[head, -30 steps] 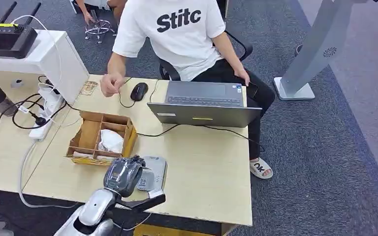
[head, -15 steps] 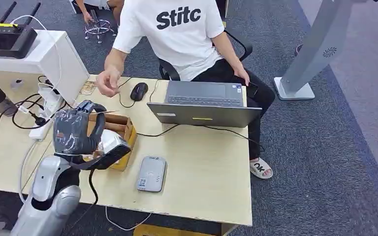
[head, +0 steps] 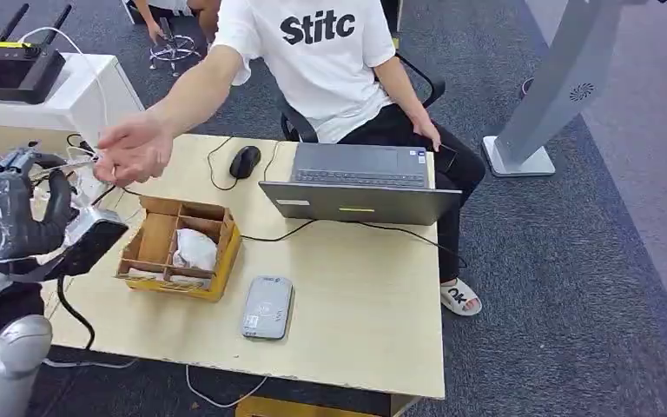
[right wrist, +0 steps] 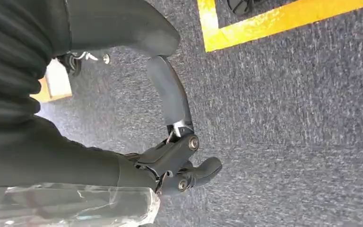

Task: Pass the card to the sensor for recognition and then transmit it.

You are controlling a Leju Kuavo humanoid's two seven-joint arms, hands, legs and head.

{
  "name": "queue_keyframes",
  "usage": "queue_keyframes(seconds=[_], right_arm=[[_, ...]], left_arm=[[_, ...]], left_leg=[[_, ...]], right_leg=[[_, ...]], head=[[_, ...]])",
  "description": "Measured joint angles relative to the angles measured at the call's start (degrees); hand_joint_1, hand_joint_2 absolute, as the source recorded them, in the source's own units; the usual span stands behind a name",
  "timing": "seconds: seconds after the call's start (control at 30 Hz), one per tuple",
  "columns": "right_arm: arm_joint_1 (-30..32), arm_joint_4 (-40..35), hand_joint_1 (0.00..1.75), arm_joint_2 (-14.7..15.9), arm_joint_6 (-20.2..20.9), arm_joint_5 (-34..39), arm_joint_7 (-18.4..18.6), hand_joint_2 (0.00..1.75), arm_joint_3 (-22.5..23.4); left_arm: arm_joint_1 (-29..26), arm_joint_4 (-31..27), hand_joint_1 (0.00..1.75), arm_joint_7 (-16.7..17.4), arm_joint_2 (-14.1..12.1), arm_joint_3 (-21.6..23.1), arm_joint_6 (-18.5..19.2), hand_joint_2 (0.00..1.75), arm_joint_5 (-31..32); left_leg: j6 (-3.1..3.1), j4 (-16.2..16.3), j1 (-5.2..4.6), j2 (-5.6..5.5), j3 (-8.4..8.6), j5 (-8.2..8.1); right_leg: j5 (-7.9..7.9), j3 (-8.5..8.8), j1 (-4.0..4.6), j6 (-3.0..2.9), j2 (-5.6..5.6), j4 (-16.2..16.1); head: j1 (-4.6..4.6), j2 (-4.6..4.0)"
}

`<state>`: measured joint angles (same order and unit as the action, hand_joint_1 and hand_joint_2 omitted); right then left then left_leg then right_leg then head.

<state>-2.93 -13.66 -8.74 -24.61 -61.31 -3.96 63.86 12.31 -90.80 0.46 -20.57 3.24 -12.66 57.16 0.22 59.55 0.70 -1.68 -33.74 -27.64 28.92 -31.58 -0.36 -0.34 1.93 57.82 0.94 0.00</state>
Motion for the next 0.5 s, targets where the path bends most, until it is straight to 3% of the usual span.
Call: queue_keyframes(seconds=[0.2,0.4,0.5], right_arm=[[-0.1,0.0,0.00,0.1,0.0,-0.5,-0.1,1.75,0.1],[-0.5,0.0,0.00,0.2,0.8,-0.2,-1.3,1.75,0.3],[-0.5,0.0,0.00,0.2,0.8,-0.1,-1.3,1.75,0.3]], left_arm=[[-1.1,3.8,1.75,1.3,-1.2,-6.3,-0.2,1.75,1.2],[0.1,11.9,1.75,2.3,-2.0,-9.3,-1.9,1.75,4.4],[0.2,12.2,1.75,2.3,-2.0,-9.4,-2.0,1.75,4.4]], left_leg=[[-0.01,0.0,0.00,-0.02,-0.02,0.00],[0.00,0.0,-0.01,-0.02,-0.01,0.01],[0.00,0.0,-0.01,-0.02,-0.01,0.01]], right_leg=[[0.00,0.01,0.00,0.00,-0.03,0.0],[0.00,0.02,0.00,0.01,-0.03,0.0],[0.00,0.02,0.00,0.01,-0.03,0.0]], head=[[-0.04,0.00],[-0.02,0.00],[-0.02,0.00]])
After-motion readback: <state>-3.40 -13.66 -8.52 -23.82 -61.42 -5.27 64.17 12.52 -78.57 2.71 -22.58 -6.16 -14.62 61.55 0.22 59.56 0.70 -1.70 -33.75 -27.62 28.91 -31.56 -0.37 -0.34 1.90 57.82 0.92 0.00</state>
